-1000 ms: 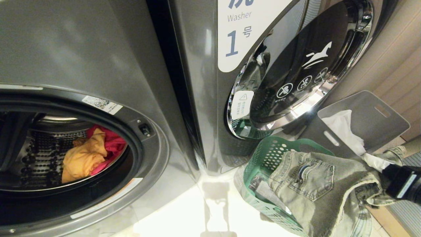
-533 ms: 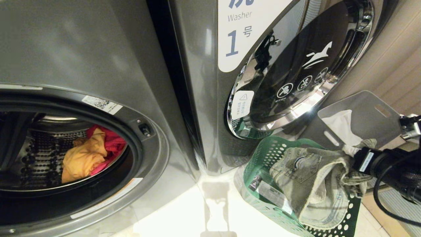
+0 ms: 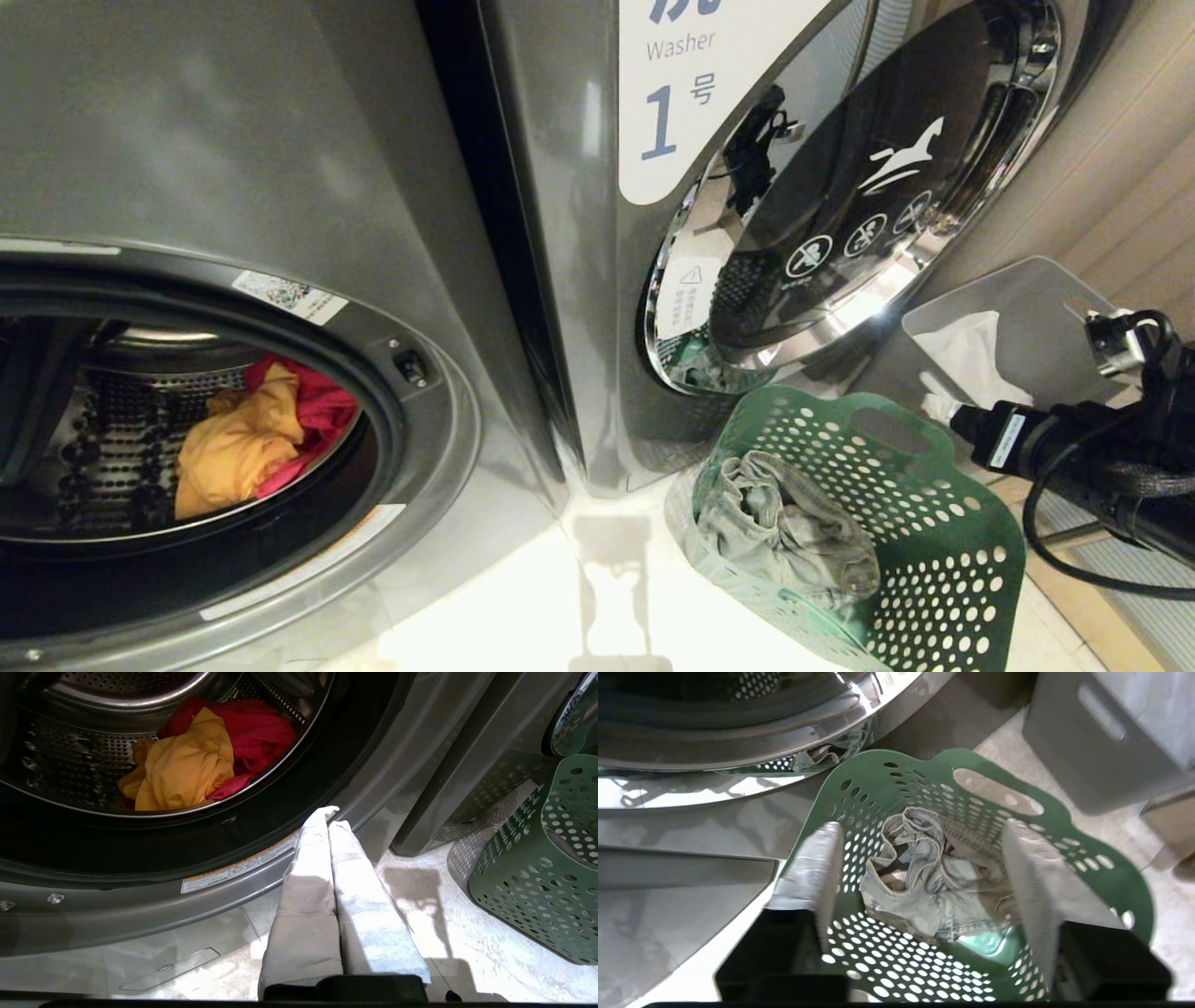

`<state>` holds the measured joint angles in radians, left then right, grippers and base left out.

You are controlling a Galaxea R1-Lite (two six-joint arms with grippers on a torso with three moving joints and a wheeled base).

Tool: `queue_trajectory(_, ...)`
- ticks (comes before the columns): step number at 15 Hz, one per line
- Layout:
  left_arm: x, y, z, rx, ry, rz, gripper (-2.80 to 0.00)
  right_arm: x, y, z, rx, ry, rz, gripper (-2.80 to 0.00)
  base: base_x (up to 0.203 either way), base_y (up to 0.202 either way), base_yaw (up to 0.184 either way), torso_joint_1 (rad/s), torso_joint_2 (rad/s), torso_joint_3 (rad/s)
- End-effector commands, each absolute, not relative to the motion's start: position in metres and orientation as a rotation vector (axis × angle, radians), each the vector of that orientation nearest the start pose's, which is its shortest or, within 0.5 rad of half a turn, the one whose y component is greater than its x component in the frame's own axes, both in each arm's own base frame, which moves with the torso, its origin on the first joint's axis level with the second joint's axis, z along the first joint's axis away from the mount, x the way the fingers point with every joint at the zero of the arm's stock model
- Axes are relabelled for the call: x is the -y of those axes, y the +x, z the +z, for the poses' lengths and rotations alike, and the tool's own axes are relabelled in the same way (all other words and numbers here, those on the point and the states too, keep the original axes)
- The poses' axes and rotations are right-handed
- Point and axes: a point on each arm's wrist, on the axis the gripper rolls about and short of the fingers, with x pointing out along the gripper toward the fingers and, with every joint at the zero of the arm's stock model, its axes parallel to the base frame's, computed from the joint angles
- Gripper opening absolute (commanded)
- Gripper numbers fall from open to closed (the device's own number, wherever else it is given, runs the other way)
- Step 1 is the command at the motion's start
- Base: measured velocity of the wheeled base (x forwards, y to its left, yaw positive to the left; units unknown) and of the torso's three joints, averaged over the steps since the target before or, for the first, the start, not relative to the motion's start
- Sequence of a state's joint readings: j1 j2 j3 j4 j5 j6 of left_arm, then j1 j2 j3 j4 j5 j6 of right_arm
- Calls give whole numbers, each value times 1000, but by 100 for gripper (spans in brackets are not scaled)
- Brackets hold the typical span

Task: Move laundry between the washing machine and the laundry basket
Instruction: Pick a cloth and place it into the basket

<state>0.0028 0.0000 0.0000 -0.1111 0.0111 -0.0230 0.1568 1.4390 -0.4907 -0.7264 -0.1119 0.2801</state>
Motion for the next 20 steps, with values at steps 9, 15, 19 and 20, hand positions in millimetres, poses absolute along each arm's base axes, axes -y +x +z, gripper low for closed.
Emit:
queue_trajectory(9,0,-20,76,71,-23,14,-280,-19,92,172,21,-219,193,0,0,0,0,0,0,0)
queue_trajectory(15,0,-20,76,71,-24,14,-280,-20,95,168,-6,-376,201,0,0,0,0,0,0,0)
queue_trajectory(19,0,-20,76,71,-24,14,-280,-25,105,165,-32,-385,296,-280,0,0,0,0,0,0)
queue_trajectory(20,0,-20,76,71,-23,15,-280,-26,109,163,-47,-385,310,-280,0,0,0,0,0,0)
